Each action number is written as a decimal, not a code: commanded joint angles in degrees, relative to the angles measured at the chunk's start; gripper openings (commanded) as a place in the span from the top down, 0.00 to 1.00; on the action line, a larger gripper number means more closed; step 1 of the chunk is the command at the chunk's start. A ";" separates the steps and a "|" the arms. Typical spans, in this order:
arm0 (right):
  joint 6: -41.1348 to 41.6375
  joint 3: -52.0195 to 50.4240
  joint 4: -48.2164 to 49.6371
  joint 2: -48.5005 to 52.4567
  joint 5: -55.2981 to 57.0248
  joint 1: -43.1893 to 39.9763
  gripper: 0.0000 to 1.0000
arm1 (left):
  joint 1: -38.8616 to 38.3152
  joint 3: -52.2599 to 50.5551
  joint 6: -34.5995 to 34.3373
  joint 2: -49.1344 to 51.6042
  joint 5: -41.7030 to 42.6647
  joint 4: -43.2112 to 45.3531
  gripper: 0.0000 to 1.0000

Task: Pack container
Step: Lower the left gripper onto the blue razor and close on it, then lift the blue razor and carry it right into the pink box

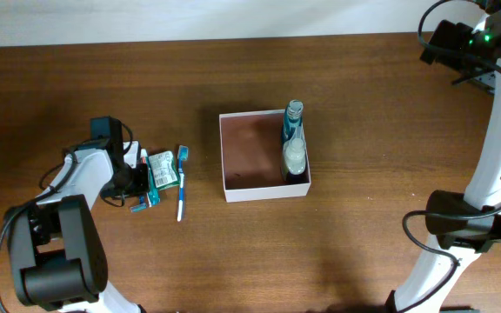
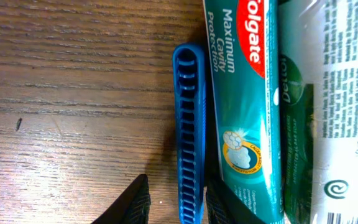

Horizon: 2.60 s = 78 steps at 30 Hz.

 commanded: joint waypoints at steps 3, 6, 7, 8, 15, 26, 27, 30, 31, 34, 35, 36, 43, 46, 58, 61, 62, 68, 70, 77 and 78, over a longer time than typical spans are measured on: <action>-0.55 0.09 -0.33 -0.83 0.48 -0.15 0.01 | 0.09 -0.55 -0.20 0.52 0.46 0.74 0.69; -0.55 0.09 -0.31 -0.83 0.48 -0.15 0.02 | 0.09 -0.59 -0.20 0.52 0.48 1.36 0.59; -0.55 0.09 -0.33 -0.83 0.48 -0.15 0.02 | 0.09 -0.59 -0.20 0.52 0.48 1.55 0.59; -0.55 0.09 -0.31 -0.83 0.48 -0.15 0.02 | 0.09 -0.59 -0.20 0.52 0.48 1.84 0.59; -0.55 0.09 -0.31 -0.83 0.48 -0.15 0.02 | 0.09 -0.59 -0.20 0.52 0.48 2.43 0.73; -0.55 0.09 -0.31 -0.83 0.48 -0.15 0.01 | 0.09 -0.59 -0.20 0.52 0.48 2.45 0.81; -0.55 0.09 -0.33 -0.83 0.48 -0.15 0.02 | 0.09 -0.59 -0.20 0.52 0.50 2.45 0.85; -0.55 0.09 -0.31 -0.83 0.48 -0.15 0.02 | 0.09 -0.59 -0.20 0.52 0.50 2.47 0.85; -0.55 0.09 -0.33 -0.83 0.48 -0.15 0.02 | 0.09 -0.59 -0.20 0.52 0.70 2.47 0.85; -0.55 0.09 -0.33 -0.83 0.48 -0.15 0.02 | 0.09 -0.59 -0.20 0.52 0.68 2.45 0.88; -0.55 0.09 -0.31 -0.83 0.48 -0.15 0.01 | 0.09 -0.57 -0.20 0.52 0.68 2.47 0.90; -0.55 0.09 -0.31 -0.83 0.48 -0.15 0.02 | 0.09 -0.57 -0.17 0.52 0.66 2.47 0.92; -0.55 0.09 -0.33 -0.83 0.48 -0.15 0.01 | 0.09 4.94 -0.20 -0.13 0.37 -1.36 0.99; -0.55 0.09 -0.31 -0.83 0.48 -0.15 0.01 | 0.09 9.51 -0.22 -1.07 -0.24 -4.02 0.99; -0.55 0.09 -0.31 -0.83 0.48 -0.15 0.02 | -9.07 21.88 -6.08 -2.75 1.73 -12.31 0.99; -0.55 0.09 -0.31 -0.83 0.48 -0.15 0.02 | -14.40 27.36 -6.10 -2.84 1.70 -13.40 0.99; -0.55 0.09 -0.31 -0.83 0.48 -0.15 0.02 | -16.52 29.70 -6.10 -2.84 1.66 -13.53 0.99; -0.55 0.09 -0.31 -0.83 0.48 -0.15 0.02 | -25.62 38.23 -10.49 -2.84 -1.14 -13.03 0.99; -0.55 0.09 -0.31 -0.83 0.48 -0.15 0.02 | -27.43 38.77 -13.99 -2.84 -1.27 -12.85 0.99; -0.55 0.09 -0.33 -0.83 0.48 -0.15 0.02 | -32.33 38.71 -23.45 -0.61 -1.27 -13.92 0.99; -0.55 0.09 -0.33 -0.83 0.48 -0.15 0.02 | -33.03 38.71 -23.63 -0.17 -1.01 -14.01 0.99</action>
